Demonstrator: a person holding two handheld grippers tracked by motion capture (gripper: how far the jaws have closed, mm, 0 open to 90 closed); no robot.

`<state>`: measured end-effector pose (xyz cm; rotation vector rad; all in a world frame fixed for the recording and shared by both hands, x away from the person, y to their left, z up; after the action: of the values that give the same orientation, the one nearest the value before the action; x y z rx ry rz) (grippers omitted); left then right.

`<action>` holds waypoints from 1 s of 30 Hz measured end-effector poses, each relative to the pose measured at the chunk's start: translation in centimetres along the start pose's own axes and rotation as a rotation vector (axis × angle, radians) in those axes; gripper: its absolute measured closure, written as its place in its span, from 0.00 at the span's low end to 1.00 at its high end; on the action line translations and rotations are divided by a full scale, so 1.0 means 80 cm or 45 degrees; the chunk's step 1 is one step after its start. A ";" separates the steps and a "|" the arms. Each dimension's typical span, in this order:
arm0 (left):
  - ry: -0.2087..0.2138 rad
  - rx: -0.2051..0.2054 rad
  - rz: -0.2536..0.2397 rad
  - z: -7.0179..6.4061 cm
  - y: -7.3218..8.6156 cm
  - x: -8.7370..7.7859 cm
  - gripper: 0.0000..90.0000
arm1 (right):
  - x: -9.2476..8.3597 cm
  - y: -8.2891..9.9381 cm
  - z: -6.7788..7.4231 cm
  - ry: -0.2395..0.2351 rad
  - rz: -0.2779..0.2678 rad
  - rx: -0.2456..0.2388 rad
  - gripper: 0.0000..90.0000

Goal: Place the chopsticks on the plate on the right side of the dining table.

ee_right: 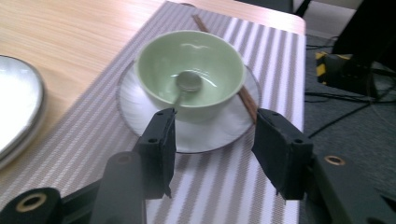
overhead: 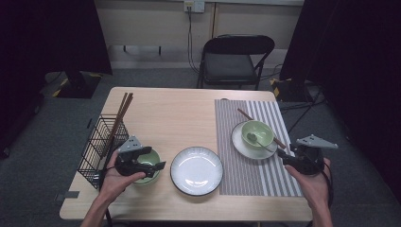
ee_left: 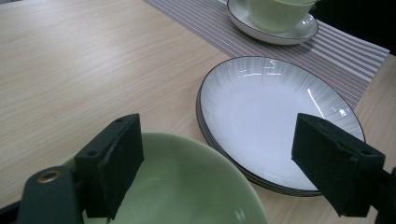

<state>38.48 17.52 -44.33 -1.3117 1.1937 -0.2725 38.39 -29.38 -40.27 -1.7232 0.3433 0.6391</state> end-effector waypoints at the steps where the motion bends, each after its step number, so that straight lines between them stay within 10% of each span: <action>1: 0.002 0.000 -0.002 0.000 0.000 0.000 0.18 | -0.002 -0.001 0.004 -0.008 -0.007 0.008 0.54; 30: -0.018 -0.002 -0.023 0.004 0.001 -0.011 0.18 | 0.046 -0.086 0.092 -0.164 -0.109 -0.034 0.45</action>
<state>38.32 18.40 -43.97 -1.3247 1.1711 -0.2751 43.36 -20.21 -37.98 -1.7032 0.1704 0.6904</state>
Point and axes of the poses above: each handheld gripper's, and its own axes: x roughly forward along the jaws, y roughly out of its underside, z roughly to its left, the point moved 5 cm from there along x, roughly forward along the jaws, and after that the axes turned 7 degrees about y, right-handed, at the moved point
